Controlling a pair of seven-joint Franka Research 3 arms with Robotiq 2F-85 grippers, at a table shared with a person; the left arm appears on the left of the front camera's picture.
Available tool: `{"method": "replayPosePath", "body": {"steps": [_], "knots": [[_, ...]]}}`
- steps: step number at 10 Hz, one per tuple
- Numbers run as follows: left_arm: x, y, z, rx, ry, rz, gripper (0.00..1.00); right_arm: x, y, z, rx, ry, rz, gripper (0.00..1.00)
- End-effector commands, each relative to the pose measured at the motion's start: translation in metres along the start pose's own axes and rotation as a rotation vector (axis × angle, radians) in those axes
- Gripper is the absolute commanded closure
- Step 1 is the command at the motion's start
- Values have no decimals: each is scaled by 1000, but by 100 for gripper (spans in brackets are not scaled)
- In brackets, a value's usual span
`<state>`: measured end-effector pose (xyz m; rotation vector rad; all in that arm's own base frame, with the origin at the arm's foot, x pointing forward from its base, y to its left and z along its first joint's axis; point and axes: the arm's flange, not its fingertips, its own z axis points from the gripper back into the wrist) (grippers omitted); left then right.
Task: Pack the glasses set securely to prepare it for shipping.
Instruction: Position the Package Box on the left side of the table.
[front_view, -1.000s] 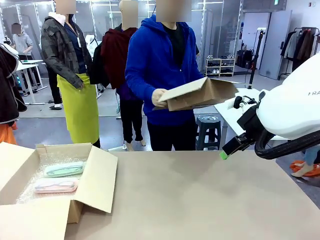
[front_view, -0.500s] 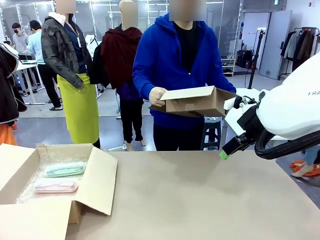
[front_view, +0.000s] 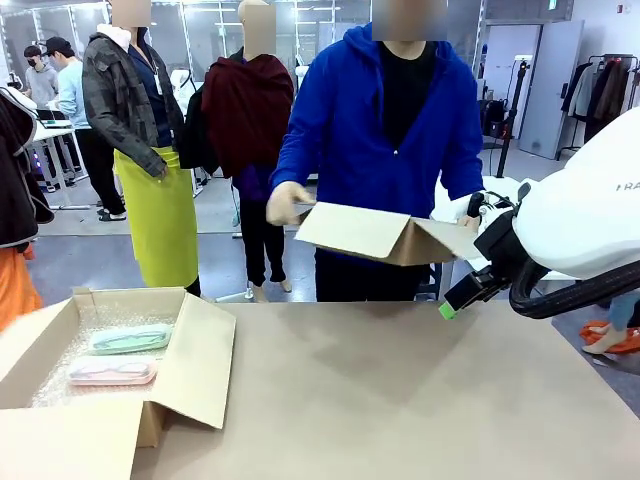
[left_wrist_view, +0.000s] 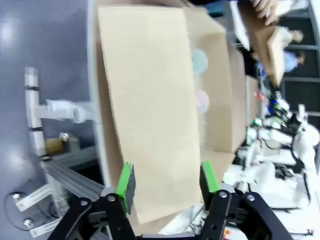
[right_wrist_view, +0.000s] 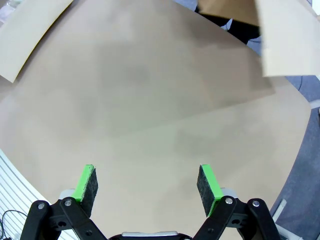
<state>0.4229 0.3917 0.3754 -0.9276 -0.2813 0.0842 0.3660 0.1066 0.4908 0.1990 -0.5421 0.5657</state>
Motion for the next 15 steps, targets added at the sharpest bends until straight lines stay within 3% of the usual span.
{"method": "replayPosePath", "body": {"steps": [1, 3, 6, 8, 12, 15], "knots": [[-17, -64, 38, 251, -91, -92, 23, -1, 5, 1, -2, 7, -21, 0], [-34, -146, 32, 391, -165, -250, 23, -1, 5, 1, -2, 7, -21, 0], [-65, -233, -42, 619, -227, -394, 23, -1, 5, 1, -2, 7, -21, 0], [-81, -276, -86, 692, -189, -575, 23, -1, 5, 1, -2, 7, -21, 0], [-101, -334, -153, 787, -67, -767, 23, -1, 5, 1, -2, 7, -21, 0], [-117, -340, -171, 736, 0, -792, 23, -1, 5, 1, -2, 7, -21, 0]]}}
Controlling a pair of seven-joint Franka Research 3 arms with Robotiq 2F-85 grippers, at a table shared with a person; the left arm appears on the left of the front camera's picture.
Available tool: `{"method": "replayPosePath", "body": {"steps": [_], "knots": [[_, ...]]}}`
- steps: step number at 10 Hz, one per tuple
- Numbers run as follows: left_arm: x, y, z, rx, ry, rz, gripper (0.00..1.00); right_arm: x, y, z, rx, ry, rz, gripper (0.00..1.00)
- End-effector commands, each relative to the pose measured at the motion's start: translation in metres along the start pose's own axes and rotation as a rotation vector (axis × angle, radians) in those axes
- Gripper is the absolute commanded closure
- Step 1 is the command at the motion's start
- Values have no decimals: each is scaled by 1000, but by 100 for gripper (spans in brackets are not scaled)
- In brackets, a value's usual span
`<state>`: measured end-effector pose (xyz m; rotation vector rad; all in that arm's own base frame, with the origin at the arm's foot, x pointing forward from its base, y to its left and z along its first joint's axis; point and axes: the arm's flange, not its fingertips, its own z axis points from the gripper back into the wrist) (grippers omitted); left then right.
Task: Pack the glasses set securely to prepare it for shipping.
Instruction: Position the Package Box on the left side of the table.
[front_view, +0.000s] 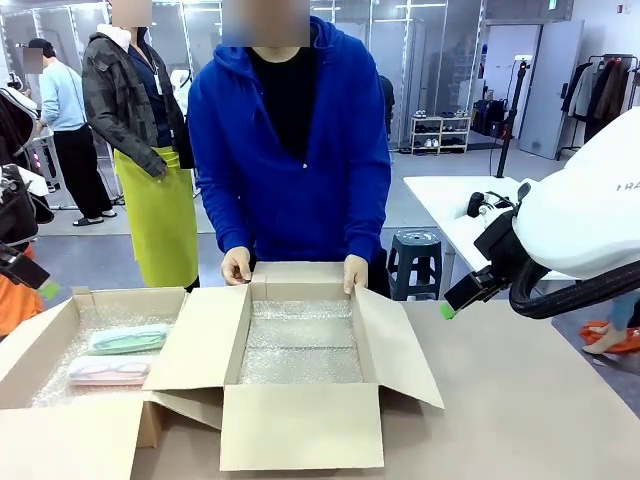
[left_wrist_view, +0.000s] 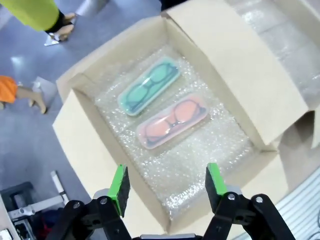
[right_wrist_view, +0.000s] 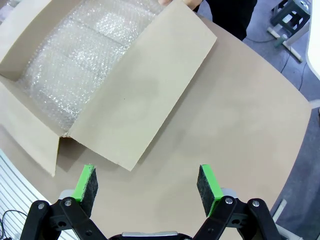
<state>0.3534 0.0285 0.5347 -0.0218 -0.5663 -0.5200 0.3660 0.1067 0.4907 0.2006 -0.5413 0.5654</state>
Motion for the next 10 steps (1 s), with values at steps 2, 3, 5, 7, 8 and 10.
{"method": "replayPosePath", "body": {"steps": [2, 3, 5, 7, 8, 10], "knots": [[0, 0, 0, 0, 0, 0, 23, -1, 4, 1, -3, 7, -20, 0], [0, 0, 0, 0, 0, 0, 23, -1, 4, 1, -3, 7, -20, 0], [0, 0, 0, 0, 0, 0, 23, -1, 4, 1, -3, 7, -20, 0], [0, 0, 0, 0, 0, 0, 23, -1, 4, 1, -3, 7, -20, 0], [0, 0, 0, 0, 0, 0, 23, -1, 4, 1, -3, 7, -20, 0], [0, 0, 0, 0, 0, 0, 23, -1, 4, 1, -3, 7, -20, 0]]}}
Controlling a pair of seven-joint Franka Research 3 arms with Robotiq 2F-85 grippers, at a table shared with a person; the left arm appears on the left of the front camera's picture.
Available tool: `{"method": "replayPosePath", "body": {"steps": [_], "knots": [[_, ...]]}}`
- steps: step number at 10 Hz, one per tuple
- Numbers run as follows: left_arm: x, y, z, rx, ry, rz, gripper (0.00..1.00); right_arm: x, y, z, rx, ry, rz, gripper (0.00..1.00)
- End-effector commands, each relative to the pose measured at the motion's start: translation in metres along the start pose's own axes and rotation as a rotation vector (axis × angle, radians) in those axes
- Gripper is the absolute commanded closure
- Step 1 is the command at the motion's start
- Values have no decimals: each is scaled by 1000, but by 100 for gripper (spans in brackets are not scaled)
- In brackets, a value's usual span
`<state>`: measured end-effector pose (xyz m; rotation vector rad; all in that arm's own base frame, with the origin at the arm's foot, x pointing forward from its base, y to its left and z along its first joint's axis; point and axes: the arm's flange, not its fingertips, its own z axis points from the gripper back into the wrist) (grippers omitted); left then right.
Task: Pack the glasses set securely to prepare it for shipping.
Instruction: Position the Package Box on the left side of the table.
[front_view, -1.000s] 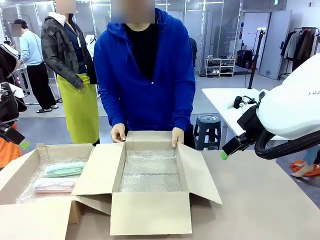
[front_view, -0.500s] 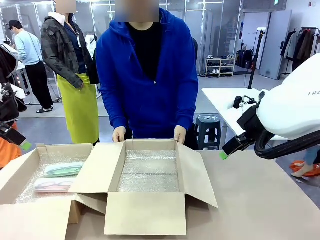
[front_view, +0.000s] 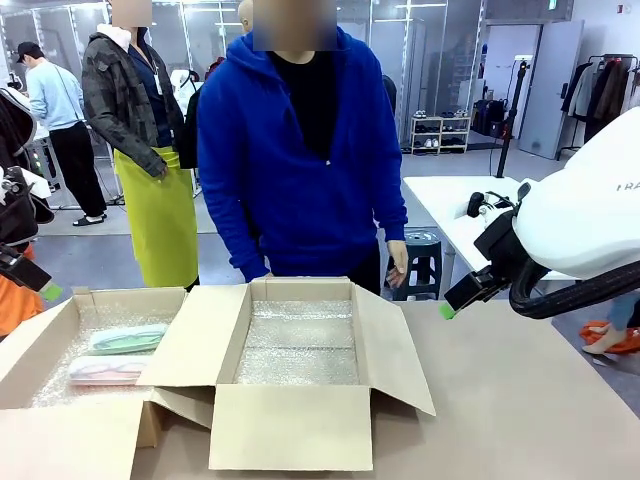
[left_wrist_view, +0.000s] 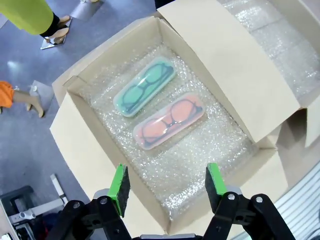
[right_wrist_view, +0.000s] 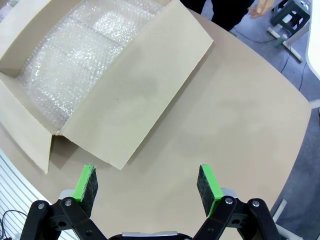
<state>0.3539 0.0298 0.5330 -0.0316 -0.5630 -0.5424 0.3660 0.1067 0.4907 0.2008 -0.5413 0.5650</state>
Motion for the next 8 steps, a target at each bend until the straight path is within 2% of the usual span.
{"method": "replayPosePath", "body": {"steps": [1, 8], "knots": [[1, -1, 1, 16, 0, 18, 23, -1, 4, 1, -3, 7, -20, 0], [1, -1, 1, 16, 0, 18, 23, -1, 4, 1, -3, 7, -20, 0]]}}
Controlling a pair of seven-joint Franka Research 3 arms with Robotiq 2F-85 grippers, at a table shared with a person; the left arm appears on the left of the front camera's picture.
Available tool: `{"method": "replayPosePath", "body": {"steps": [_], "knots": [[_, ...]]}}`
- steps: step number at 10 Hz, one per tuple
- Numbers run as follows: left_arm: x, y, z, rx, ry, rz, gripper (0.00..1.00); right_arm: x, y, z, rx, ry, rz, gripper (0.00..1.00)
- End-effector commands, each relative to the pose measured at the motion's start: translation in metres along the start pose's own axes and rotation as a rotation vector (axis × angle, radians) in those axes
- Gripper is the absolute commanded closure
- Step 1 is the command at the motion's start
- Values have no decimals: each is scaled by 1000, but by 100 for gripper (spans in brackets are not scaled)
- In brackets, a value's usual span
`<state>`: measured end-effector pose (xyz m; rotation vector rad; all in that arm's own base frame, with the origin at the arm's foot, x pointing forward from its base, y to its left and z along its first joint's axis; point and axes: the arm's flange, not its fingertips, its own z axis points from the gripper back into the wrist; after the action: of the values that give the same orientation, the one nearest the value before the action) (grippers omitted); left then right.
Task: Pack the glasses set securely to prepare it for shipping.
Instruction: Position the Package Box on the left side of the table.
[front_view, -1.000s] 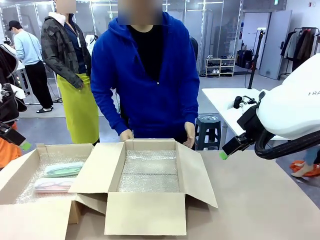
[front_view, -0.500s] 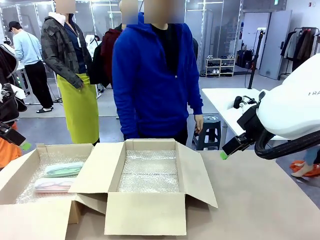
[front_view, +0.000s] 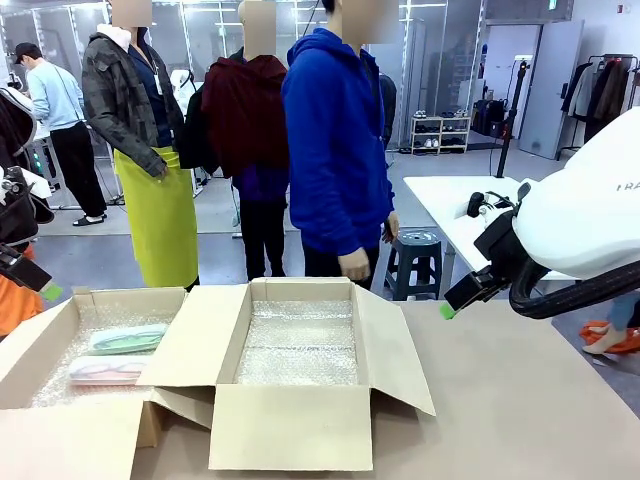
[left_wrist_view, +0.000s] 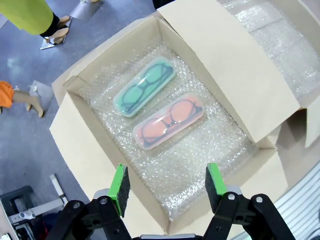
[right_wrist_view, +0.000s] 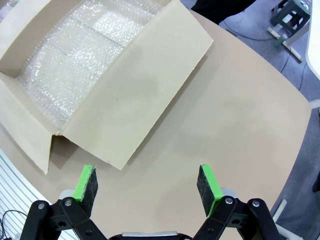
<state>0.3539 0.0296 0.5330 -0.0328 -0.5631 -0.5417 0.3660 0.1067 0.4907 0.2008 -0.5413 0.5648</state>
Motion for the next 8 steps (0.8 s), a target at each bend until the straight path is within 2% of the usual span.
{"method": "replayPosePath", "body": {"steps": [1, 8], "knots": [[1, -1, 2, 17, 1, 17, 23, -1, 4, 1, -3, 7, -20, 0], [1, -1, 2, 17, 1, 17, 23, -1, 4, 1, -3, 7, -20, 0]]}}
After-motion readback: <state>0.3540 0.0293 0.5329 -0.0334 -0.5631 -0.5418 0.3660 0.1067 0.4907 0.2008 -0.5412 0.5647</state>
